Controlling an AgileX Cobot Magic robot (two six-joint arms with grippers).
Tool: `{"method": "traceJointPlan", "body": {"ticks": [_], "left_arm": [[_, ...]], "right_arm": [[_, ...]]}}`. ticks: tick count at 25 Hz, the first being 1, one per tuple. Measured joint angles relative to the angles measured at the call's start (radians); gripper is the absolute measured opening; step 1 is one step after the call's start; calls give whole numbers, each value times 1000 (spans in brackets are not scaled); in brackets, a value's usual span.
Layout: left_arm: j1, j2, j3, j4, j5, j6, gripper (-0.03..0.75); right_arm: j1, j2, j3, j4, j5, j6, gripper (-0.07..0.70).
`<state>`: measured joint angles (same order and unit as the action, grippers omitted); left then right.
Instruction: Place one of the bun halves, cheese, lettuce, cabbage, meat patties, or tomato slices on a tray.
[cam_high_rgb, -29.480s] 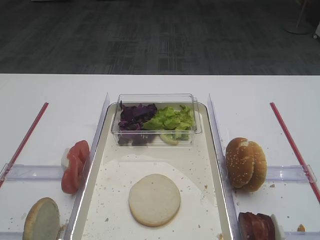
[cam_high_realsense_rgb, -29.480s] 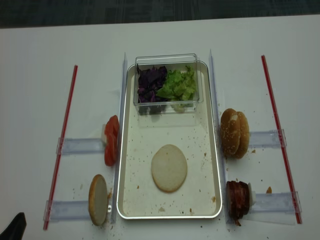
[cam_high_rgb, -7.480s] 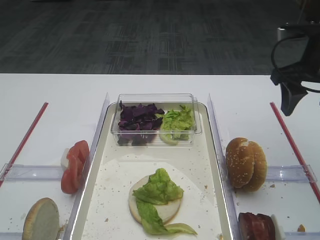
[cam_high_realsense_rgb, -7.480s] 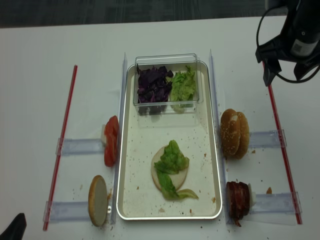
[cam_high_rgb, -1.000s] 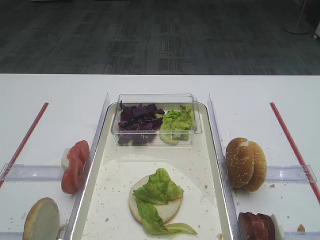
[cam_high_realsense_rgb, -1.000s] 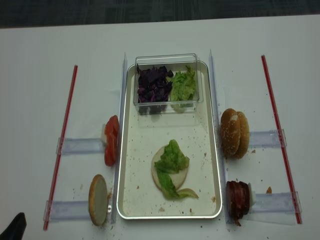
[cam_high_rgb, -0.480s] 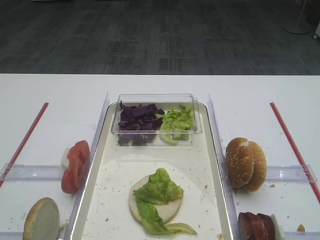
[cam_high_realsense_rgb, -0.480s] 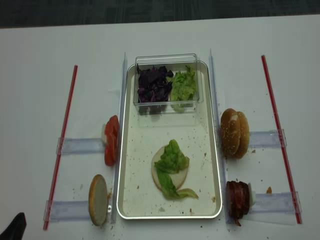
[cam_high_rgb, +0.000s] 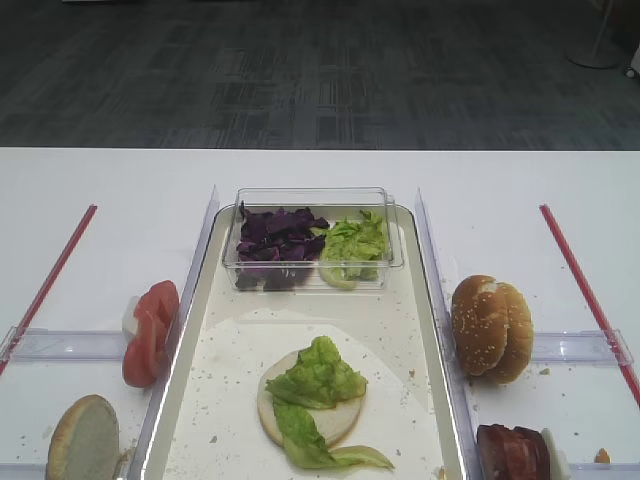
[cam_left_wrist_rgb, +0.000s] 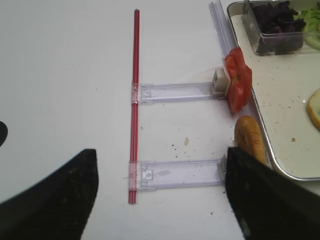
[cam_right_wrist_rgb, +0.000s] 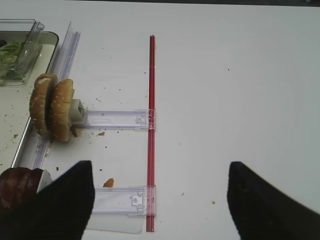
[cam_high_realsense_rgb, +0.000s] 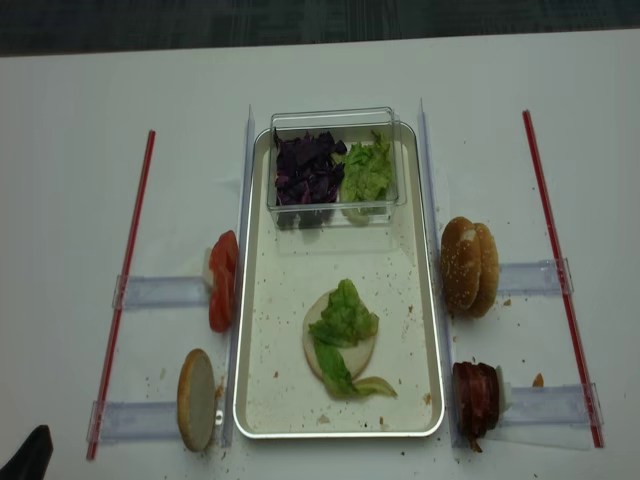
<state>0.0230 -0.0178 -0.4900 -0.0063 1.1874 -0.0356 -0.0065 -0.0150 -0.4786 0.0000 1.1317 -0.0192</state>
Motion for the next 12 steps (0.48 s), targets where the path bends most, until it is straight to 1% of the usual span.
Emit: {"method": "traceJointPlan", "body": {"ticks": [12], "left_arm": [[0,0,0,0,0,0,490]], "right_arm": [[0,0,0,0,-2,0,571]]}}
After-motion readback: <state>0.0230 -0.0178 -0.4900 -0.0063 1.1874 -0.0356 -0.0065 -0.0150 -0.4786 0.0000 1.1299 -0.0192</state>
